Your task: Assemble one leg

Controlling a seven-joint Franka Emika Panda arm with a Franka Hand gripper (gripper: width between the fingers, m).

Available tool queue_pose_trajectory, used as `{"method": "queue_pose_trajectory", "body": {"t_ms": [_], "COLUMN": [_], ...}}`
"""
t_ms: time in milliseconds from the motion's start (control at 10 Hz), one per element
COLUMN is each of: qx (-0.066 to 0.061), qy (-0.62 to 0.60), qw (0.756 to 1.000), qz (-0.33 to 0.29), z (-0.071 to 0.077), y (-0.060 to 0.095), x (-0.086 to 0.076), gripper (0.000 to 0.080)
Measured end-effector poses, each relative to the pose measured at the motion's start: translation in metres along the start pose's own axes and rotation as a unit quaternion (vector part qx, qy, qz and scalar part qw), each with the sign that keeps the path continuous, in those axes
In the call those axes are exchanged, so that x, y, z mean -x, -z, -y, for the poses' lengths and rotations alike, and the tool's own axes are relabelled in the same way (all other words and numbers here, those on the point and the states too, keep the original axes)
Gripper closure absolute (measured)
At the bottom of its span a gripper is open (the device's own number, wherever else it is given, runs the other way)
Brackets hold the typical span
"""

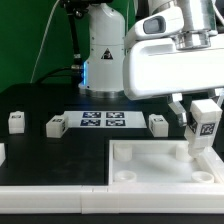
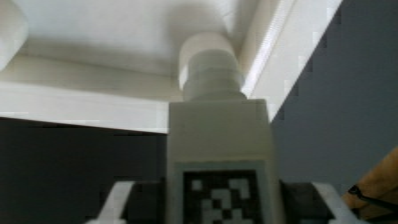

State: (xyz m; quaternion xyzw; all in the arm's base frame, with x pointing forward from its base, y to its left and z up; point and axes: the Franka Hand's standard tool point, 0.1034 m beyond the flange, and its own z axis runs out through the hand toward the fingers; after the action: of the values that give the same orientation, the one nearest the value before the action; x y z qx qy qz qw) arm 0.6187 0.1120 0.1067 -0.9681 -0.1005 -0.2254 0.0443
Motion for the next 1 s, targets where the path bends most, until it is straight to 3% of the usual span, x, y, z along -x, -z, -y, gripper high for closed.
{"method": "queue_pose_trajectory", "body": {"t_ms": [300, 800, 1000], "qx": [0.014, 0.010, 0.015], "qy": [0.003, 0.001, -0.001], "qw": [0.999, 0.999, 0.998], "qz": [-0.048, -0.044, -0.065], "z": [-0.006, -0.004, -0.006], "y": [0.000, -0.015, -0.024], "x": [-0.003, -0.009, -0.007], "gripper": [0.0509, 0.0509, 0.0509]}}
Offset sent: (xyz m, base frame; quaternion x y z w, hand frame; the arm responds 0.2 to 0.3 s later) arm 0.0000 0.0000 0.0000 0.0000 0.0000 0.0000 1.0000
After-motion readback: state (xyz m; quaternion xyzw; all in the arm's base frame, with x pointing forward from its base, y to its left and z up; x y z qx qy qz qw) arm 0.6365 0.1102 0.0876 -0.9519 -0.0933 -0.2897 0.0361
